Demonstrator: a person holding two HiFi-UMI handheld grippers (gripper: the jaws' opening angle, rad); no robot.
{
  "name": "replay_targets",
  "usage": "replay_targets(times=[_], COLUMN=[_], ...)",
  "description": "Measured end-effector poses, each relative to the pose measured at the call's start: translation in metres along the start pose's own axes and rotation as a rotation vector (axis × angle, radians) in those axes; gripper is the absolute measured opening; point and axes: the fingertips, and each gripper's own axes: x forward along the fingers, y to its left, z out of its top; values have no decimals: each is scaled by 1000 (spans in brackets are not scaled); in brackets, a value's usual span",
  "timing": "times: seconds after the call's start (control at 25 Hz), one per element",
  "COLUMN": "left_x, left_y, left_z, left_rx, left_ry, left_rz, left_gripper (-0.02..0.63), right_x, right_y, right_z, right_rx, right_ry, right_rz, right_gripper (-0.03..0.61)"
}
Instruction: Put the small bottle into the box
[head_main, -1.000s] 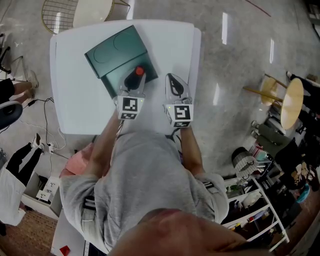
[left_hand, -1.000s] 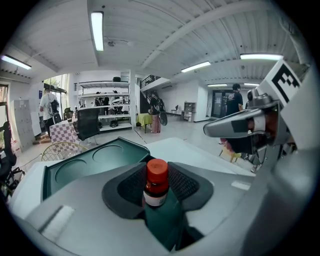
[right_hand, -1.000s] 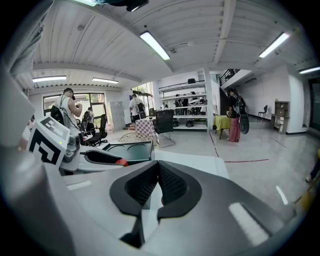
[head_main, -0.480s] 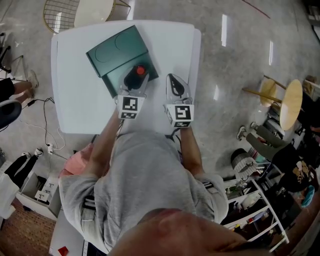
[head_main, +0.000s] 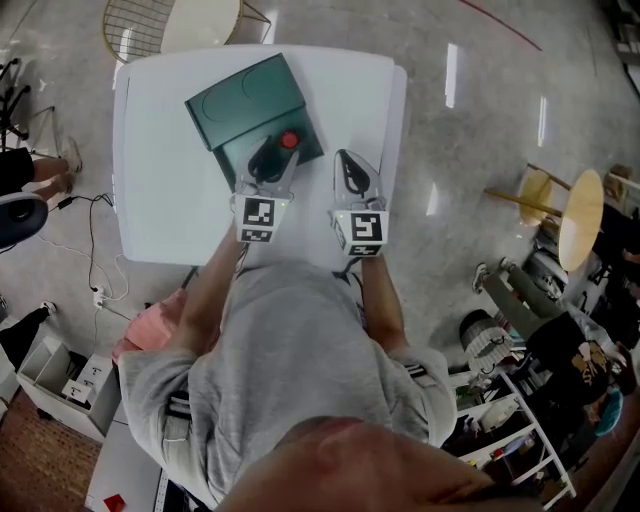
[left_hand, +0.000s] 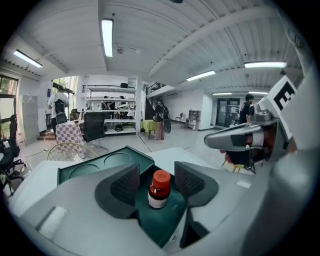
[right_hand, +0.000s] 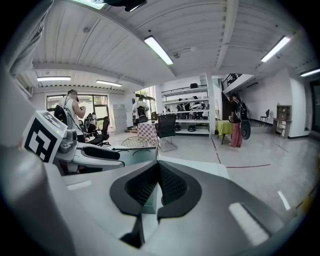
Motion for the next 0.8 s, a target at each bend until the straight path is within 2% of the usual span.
replay_targets(times=[0.4, 0.8], left_x=[-47, -108], left_y=[23, 32], left_z=[18, 31], left_rx=[-25, -32], left_ry=[-73, -144], left_rz=[102, 179], left_gripper=[172, 101], right_x=[-14, -38], right_y=[24, 53], right_z=[16, 48], right_rx=[-50, -69], right_ry=[-67, -147], right_rz=[31, 65], right_gripper=[3, 3])
